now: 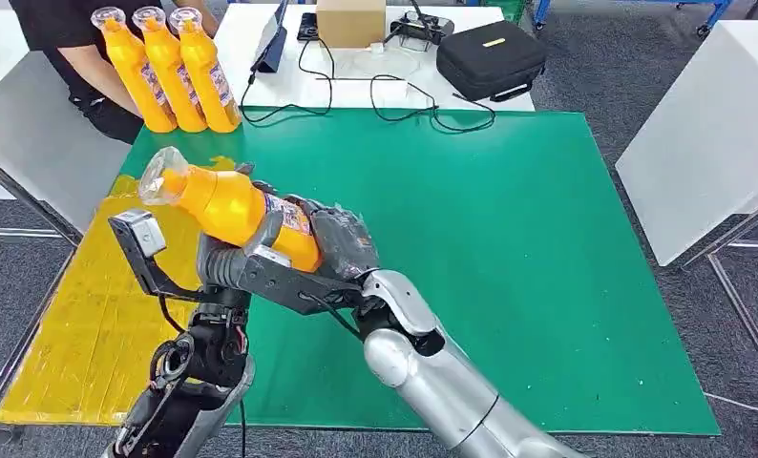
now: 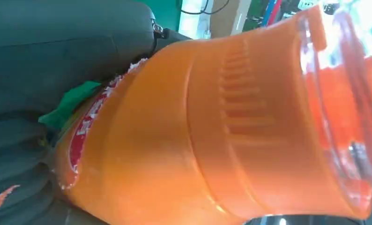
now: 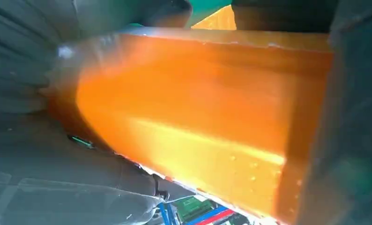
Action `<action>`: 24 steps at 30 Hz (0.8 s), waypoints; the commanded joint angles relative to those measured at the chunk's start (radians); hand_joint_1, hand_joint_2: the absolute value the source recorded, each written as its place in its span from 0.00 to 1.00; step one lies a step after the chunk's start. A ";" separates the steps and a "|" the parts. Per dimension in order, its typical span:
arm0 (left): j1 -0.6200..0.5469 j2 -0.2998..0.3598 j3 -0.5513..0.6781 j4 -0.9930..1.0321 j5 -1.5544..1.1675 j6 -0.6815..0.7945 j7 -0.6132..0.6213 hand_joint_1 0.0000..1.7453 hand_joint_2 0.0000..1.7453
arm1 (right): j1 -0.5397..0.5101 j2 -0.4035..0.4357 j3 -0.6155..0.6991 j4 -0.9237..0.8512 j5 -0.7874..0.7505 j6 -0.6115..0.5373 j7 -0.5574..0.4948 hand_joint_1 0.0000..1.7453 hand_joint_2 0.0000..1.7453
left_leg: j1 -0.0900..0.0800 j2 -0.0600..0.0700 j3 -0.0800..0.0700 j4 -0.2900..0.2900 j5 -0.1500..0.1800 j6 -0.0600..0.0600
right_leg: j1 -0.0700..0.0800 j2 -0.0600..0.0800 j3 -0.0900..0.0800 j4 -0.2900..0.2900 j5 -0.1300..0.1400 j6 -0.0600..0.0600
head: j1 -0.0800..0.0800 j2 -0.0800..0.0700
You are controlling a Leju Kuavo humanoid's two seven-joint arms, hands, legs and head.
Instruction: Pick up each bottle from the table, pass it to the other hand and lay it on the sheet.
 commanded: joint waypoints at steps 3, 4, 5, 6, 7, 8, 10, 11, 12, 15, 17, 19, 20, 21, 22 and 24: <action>-0.073 0.009 -0.034 0.041 0.004 0.007 -0.001 1.00 1.00 | -0.006 -0.012 0.062 0.027 0.002 0.023 -0.002 1.00 1.00 | 0.000 -0.001 0.003 0.000 -0.001 0.001 | 0.001 -0.003 0.004 -0.001 -0.001 -0.002 | 0.000 0.000; -0.074 0.010 -0.033 0.036 0.003 0.007 -0.004 1.00 1.00 | -0.002 -0.013 0.056 0.029 -0.001 0.022 0.000 1.00 1.00 | 0.000 -0.001 0.005 0.000 -0.001 0.001 | 0.001 -0.003 0.006 -0.001 -0.002 -0.003 | 0.000 0.000; -0.074 0.013 -0.032 0.024 -0.002 0.008 -0.010 1.00 1.00 | 0.005 -0.014 0.042 0.030 -0.014 0.023 0.003 1.00 1.00 | 0.000 -0.001 0.004 0.000 -0.001 0.001 | 0.001 -0.003 0.005 -0.001 -0.002 -0.003 | 0.000 0.000; -0.072 0.018 -0.029 0.011 -0.008 0.008 -0.015 1.00 1.00 | 0.016 -0.016 0.025 0.025 -0.047 0.032 -0.013 0.00 1.00 | 0.000 -0.001 0.004 0.000 -0.001 0.001 | 0.001 -0.003 0.005 -0.001 -0.002 -0.003 | 0.000 0.000; -0.071 0.022 -0.023 -0.002 -0.012 0.007 -0.017 1.00 1.00 | 0.020 -0.023 0.010 0.026 -0.069 0.047 -0.014 0.00 0.00 | 0.000 -0.001 0.002 -0.001 0.000 0.001 | 0.001 -0.003 0.003 -0.001 -0.001 -0.002 | 0.000 0.000; -0.066 0.029 -0.008 -0.025 -0.031 0.009 -0.025 1.00 1.00 | 0.025 -0.033 -0.008 0.026 -0.076 0.055 0.003 0.00 0.00 | 0.001 -0.001 0.002 -0.001 0.000 0.001 | 0.001 -0.003 0.003 -0.001 -0.001 -0.002 | 0.000 0.000; -0.063 0.035 0.003 -0.040 -0.034 0.006 -0.019 1.00 1.00 | 0.026 -0.042 -0.015 0.023 -0.076 0.056 0.001 0.00 0.00 | 0.001 -0.001 0.003 0.000 -0.001 0.001 | 0.001 -0.003 0.004 -0.001 -0.001 -0.002 | 0.000 0.000; -0.063 0.035 0.003 -0.040 -0.034 0.006 -0.019 1.00 1.00 | 0.026 -0.042 -0.015 0.023 -0.076 0.056 0.001 0.00 0.00 | 0.000 -0.001 0.002 0.000 0.000 0.001 | 0.001 -0.002 0.003 -0.001 -0.001 -0.002 | 0.000 0.000; -0.055 0.039 0.017 -0.056 -0.074 0.010 -0.035 1.00 1.00 | 0.038 -0.046 -0.041 0.012 -0.086 0.057 0.005 0.00 0.00 | 0.000 -0.001 0.004 0.000 -0.001 0.001 | 0.001 -0.003 0.005 0.000 -0.002 -0.003 | 0.000 0.000; -0.023 0.047 0.081 -0.104 -0.164 0.019 -0.033 1.00 1.00 | 0.066 -0.081 -0.102 -0.050 -0.086 0.047 0.003 0.00 0.00 | 0.001 -0.002 0.005 -0.001 -0.001 0.001 | 0.002 -0.004 0.006 -0.001 -0.002 -0.003 | 0.000 0.000; 0.006 0.046 0.142 -0.123 -0.265 0.028 -0.022 1.00 1.00 | 0.096 -0.106 -0.164 -0.128 -0.103 0.051 -0.006 0.00 0.00 | 0.000 -0.001 0.002 0.000 0.000 0.001 | 0.001 -0.002 0.002 -0.001 -0.001 -0.002 | 0.000 0.000; 0.024 0.050 0.186 -0.117 -0.367 0.040 -0.016 1.00 1.00 | 0.111 -0.135 -0.199 -0.189 -0.117 0.058 -0.024 0.00 0.00 | 0.000 -0.001 0.003 0.000 -0.001 0.001 | 0.001 -0.003 0.004 -0.001 -0.001 -0.002 | 0.000 0.000; 0.027 0.049 0.192 -0.115 -0.370 0.035 -0.018 1.00 1.00 | 0.114 -0.141 -0.205 -0.203 -0.122 0.067 -0.024 0.00 0.00 | 0.000 -0.001 0.001 0.000 0.000 0.001 | 0.000 -0.002 0.002 -0.001 -0.001 -0.002 | 0.000 0.000; 0.027 0.052 0.198 -0.105 -0.453 0.052 -0.018 1.00 1.00 | 0.120 -0.143 -0.215 -0.220 -0.124 0.065 -0.032 0.00 0.00 | 0.000 0.000 0.004 0.000 -0.002 0.001 | 0.001 -0.003 0.005 -0.001 -0.002 -0.003 | 0.000 0.000; 0.026 0.053 0.205 -0.095 -0.532 0.070 -0.009 1.00 1.00 | 0.124 -0.148 -0.224 -0.236 -0.129 0.060 -0.046 0.00 0.00 | 0.000 0.000 0.002 -0.001 -0.001 0.001 | 0.001 -0.002 0.003 -0.001 -0.001 -0.002 | 0.000 0.000; 0.021 0.068 0.240 -0.036 -0.867 0.136 0.031 1.00 1.00 | 0.151 -0.179 -0.267 -0.327 -0.163 0.055 -0.078 0.00 0.00 | 0.000 -0.001 0.003 0.000 -0.001 0.001 | 0.001 -0.003 0.004 -0.001 -0.001 -0.002 | 0.000 0.000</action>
